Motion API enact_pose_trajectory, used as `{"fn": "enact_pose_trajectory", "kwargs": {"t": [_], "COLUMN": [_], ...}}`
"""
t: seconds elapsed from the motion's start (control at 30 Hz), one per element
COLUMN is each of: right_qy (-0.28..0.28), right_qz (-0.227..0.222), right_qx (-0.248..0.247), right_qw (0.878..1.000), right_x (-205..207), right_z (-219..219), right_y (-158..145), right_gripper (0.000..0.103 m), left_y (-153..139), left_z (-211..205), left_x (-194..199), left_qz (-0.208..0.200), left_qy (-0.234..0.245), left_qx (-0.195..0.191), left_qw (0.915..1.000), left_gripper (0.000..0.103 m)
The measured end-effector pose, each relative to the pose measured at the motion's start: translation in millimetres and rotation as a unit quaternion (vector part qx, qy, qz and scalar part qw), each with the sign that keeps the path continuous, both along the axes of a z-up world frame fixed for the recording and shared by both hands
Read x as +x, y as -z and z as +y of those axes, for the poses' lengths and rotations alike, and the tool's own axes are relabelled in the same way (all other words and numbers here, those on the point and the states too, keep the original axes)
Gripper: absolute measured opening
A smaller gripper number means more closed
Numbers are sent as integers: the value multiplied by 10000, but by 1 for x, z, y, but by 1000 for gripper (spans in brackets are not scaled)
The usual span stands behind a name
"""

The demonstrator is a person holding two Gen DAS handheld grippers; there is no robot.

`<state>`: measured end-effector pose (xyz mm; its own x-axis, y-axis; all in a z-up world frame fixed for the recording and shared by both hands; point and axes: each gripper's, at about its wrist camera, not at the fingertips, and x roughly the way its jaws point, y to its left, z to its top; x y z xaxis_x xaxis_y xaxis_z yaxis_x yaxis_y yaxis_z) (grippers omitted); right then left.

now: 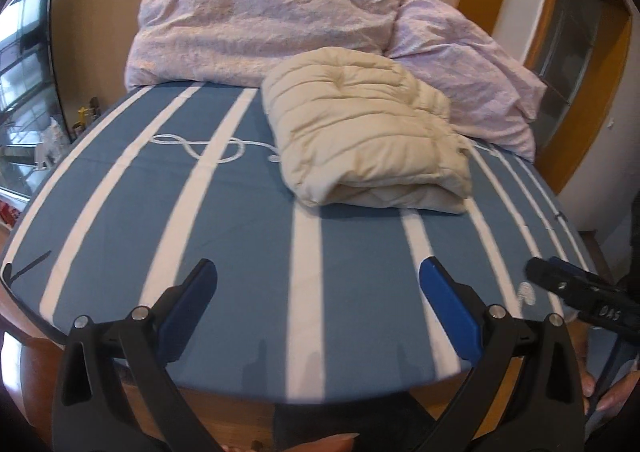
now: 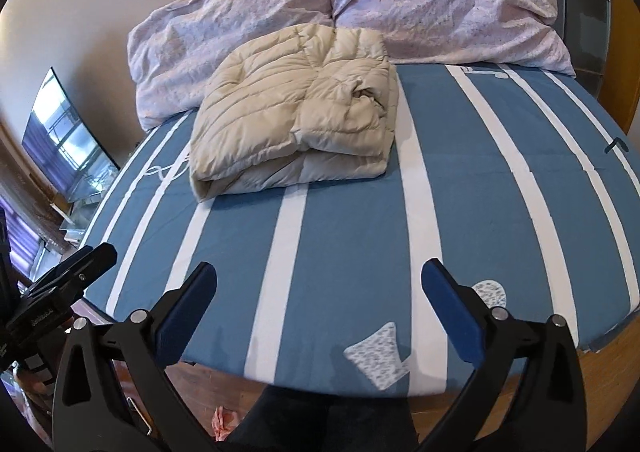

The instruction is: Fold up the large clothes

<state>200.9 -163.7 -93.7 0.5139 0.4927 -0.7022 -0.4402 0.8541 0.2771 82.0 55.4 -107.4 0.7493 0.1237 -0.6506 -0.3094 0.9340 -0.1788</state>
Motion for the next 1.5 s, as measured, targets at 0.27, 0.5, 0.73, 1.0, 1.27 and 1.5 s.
{"fn": "enact_pose_trajectory", "kwargs": {"t": [0.27,0.5,0.73,1.0,1.27,1.5], "right_qy": [126,152,103,40,24,19], "right_qz": [-79,-92,-55,-87,-97,-101], "right_qx": [102,235,287,320,336,341], "right_qw": [9998,9996,9995,9994,9994,9994], "right_x": [-8,-8,-9,-11,-12,-12], "right_z": [-4,-8,-8,-5,-3,-2], "right_y": [-10,-16,-17,-21,-23,-24], "right_gripper": [102,102,102,102,102,102], "left_y": [-11,-16,-18,-20,-24,-25], "left_z": [-16,-20,-20,-19,-23,-23], "left_x": [-5,-6,-6,-7,-5,-2], "left_qz": [-68,-88,-81,-109,-109,-132], "left_qy": [171,240,180,220,273,316], "left_qx": [35,32,-16,-38,-18,-13], "left_qw": [9998,9997,9998,9997,9996,9994], "left_gripper": [101,101,101,101,101,101]}}
